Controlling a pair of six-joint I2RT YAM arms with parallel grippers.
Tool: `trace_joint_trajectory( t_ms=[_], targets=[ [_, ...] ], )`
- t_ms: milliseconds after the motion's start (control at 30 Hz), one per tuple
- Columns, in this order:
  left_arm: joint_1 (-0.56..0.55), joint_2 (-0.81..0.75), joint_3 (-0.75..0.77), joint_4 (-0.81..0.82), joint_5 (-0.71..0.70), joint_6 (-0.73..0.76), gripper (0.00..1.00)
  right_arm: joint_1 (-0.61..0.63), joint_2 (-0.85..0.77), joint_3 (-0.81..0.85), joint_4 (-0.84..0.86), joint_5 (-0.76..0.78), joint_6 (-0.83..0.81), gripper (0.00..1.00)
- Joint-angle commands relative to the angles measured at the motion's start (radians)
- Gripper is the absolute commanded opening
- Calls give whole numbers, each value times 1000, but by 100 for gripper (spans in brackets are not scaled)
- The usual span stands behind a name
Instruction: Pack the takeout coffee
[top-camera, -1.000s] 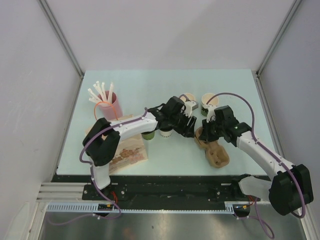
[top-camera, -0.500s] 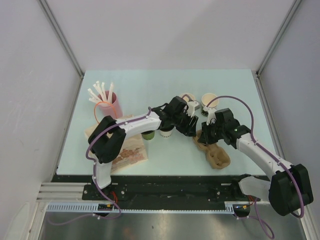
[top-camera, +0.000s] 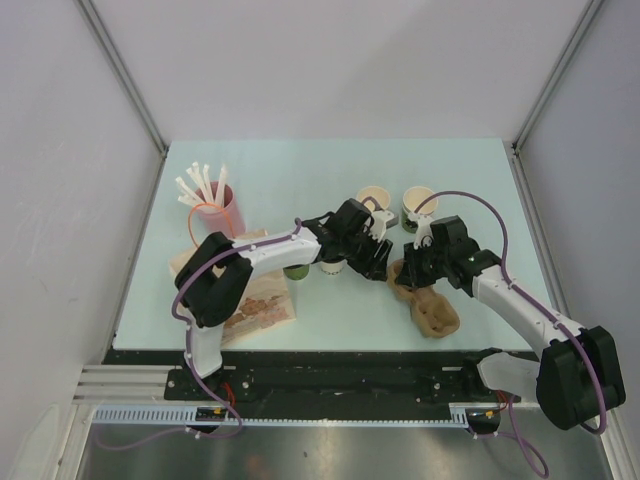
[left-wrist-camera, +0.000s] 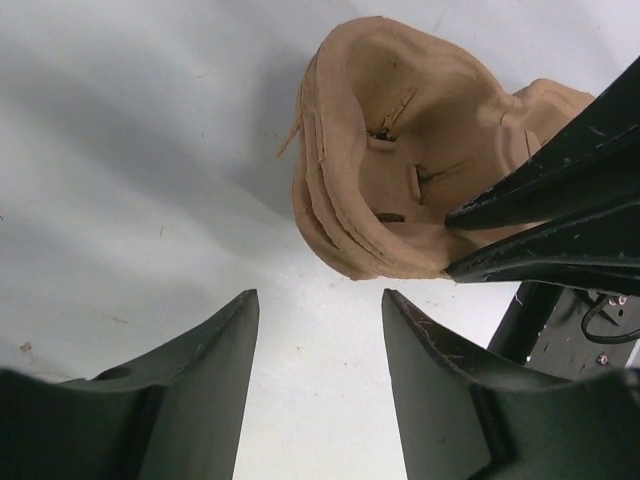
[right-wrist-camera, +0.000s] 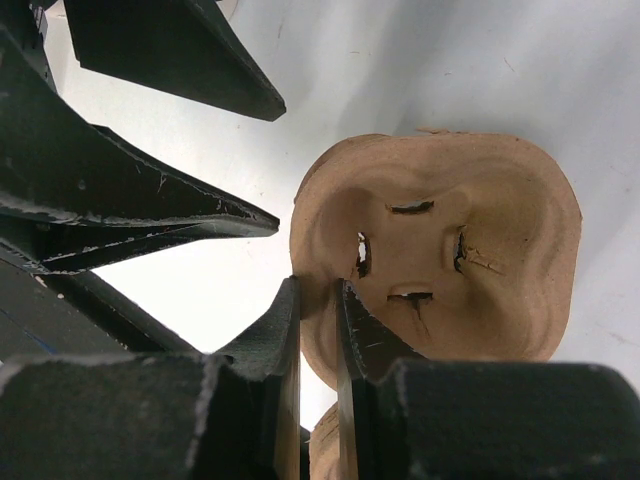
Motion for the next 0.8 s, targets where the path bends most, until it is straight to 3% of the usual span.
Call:
trace_joint_trajectory(
  t_ms=[0,67,167,200,267,367,433,567,700,767],
  targets=[
    [0,-20,15,28,24,18,58,-3,-10,3,27,-30,23,0],
    [0,-18,27,28,23,20,59,-3,-7,3,25,-32,22,1],
    [0,-24,36,29,39,17,60,-4,-4,1,22,-24,22,10],
    [-2,-24,38,29,43,17,61,-3,-2,3,24,-26,23,18],
    [-2,-18,43,29,41,15,61,-3,-1,3,27,-30,28,21],
    [-2,11,43,29,32,12,62,-1,-4,3,36,-55,36,15],
    [-2,26,41,31,23,9,62,0,1,3,34,-55,40,3],
    [-2,31,46,34,15,12,61,6,-7,6,21,-6,45,0],
    [-2,34,46,34,-6,27,60,11,-30,9,13,14,60,18],
    [-2,40,46,35,-11,29,60,11,-38,9,11,26,63,22]
  ],
)
